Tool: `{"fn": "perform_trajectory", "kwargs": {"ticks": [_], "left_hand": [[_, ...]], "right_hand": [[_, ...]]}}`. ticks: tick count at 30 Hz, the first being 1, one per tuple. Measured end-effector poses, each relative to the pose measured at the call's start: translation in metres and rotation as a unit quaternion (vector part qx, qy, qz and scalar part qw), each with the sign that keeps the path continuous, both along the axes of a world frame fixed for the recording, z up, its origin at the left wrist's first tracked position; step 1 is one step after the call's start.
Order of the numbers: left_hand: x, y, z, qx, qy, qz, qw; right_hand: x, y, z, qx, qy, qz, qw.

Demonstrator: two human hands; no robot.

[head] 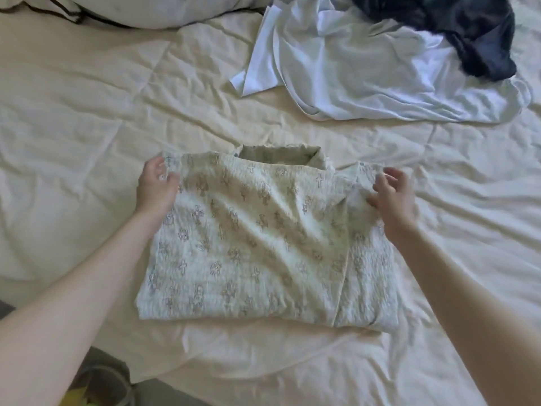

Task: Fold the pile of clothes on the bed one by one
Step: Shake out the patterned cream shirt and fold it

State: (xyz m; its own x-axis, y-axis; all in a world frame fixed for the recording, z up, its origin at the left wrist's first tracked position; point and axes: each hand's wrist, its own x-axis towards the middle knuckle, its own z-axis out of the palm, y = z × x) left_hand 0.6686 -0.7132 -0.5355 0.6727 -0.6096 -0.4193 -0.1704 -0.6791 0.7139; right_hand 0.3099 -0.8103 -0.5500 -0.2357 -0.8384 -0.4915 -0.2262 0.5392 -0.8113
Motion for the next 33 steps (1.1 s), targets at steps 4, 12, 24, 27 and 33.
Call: {"fn": "perform_trajectory", "kwargs": {"ticks": [4, 12, 24, 27, 33], "left_hand": [[-0.014, -0.018, -0.006, -0.01, -0.235, -0.315, 0.919], [-0.036, -0.067, -0.021, 0.039, -0.288, -0.427, 0.856], [-0.039, -0.005, -0.013, -0.047, -0.308, -0.3, 0.901], [-0.059, 0.062, -0.019, 0.025, -0.274, -0.34, 0.899], [-0.027, 0.169, -0.048, 0.271, -0.259, -0.413, 0.83]], "right_hand": [[0.004, -0.006, -0.01, -0.139, 0.315, 0.366, 0.865], [0.001, -0.046, -0.012, -0.15, 0.279, 0.448, 0.836], [0.031, 0.022, -0.001, -0.195, 0.33, 0.283, 0.879], [0.034, 0.107, -0.005, -0.223, 0.342, 0.408, 0.817], [-0.029, 0.154, -0.038, -0.041, 0.42, 0.511, 0.749]]}}
